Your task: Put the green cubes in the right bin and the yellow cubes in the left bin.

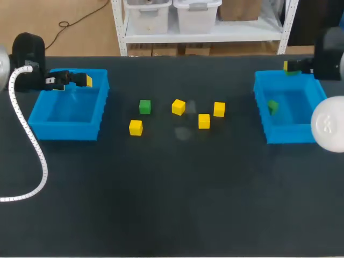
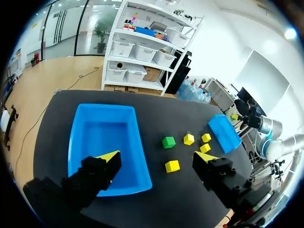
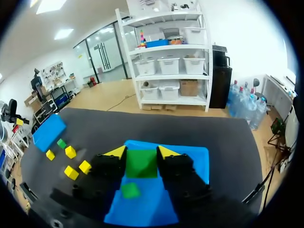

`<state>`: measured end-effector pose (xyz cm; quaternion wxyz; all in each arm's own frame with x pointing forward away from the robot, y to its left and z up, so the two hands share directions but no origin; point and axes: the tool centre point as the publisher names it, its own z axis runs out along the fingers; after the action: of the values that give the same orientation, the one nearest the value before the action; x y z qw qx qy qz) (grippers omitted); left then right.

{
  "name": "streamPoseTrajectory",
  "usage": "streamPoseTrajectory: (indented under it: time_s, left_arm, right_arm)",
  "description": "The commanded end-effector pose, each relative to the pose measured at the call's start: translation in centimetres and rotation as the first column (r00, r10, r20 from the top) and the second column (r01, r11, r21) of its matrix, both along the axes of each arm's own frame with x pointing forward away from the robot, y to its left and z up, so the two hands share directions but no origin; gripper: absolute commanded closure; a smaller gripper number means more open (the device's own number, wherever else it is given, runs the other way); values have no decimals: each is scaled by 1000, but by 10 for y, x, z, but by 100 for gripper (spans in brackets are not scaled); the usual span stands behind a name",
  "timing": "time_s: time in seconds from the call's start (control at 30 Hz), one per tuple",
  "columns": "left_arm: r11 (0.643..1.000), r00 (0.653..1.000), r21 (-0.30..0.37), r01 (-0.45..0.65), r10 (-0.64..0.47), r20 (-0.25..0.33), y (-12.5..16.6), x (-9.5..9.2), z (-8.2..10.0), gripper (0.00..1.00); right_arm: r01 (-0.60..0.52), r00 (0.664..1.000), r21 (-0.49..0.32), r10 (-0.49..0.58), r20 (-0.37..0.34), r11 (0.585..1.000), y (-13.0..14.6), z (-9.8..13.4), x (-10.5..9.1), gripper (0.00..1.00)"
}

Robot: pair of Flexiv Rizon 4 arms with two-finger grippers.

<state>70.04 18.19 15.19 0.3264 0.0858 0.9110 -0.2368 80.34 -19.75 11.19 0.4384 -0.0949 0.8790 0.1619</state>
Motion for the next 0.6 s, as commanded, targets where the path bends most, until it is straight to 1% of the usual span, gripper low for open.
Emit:
streamPoseTrajectory:
  time_s: [0.03, 0.17, 0.27, 0.33, 0.43, 0.5, 0.6]
  left_arm:
    - [1000, 1000, -9, 6, -6, 7, 2, 0, -2, 0]
    - [1000, 1000, -9, 6, -6, 7, 2, 0, -2, 0]
    - [1000, 1000, -9, 6, -6, 7, 2, 0, -2, 0]
    - [1000, 1000, -9, 6, -6, 7, 2, 0, -2, 0]
    - [1000, 1000, -9, 6, -6, 7, 2, 0, -2, 0]
    - [1000, 1000, -9, 6, -6, 7, 2, 0, -2, 0]
    - [1000, 1000, -9, 6, -6, 7, 2, 0, -2, 0]
  right_arm:
    - [95, 995, -77, -96, 1, 992, -1, 17, -19, 0]
    - [82, 997, -85, -81, 14, 993, 9, 23, -15, 0]
    - [25, 1000, -94, -23, 18, 995, 28, 27, -9, 0]
    - [-38, 999, -110, 40, 20, 993, 50, 28, -5, 0]
    - [-137, 991, -132, 137, -5, 982, 90, 23, 7, 0]
    - [-199, 980, -141, 198, -20, 970, 118, 17, 14, 0]
    - [-296, 955, -166, 291, -54, 941, 157, 6, 25, 0]
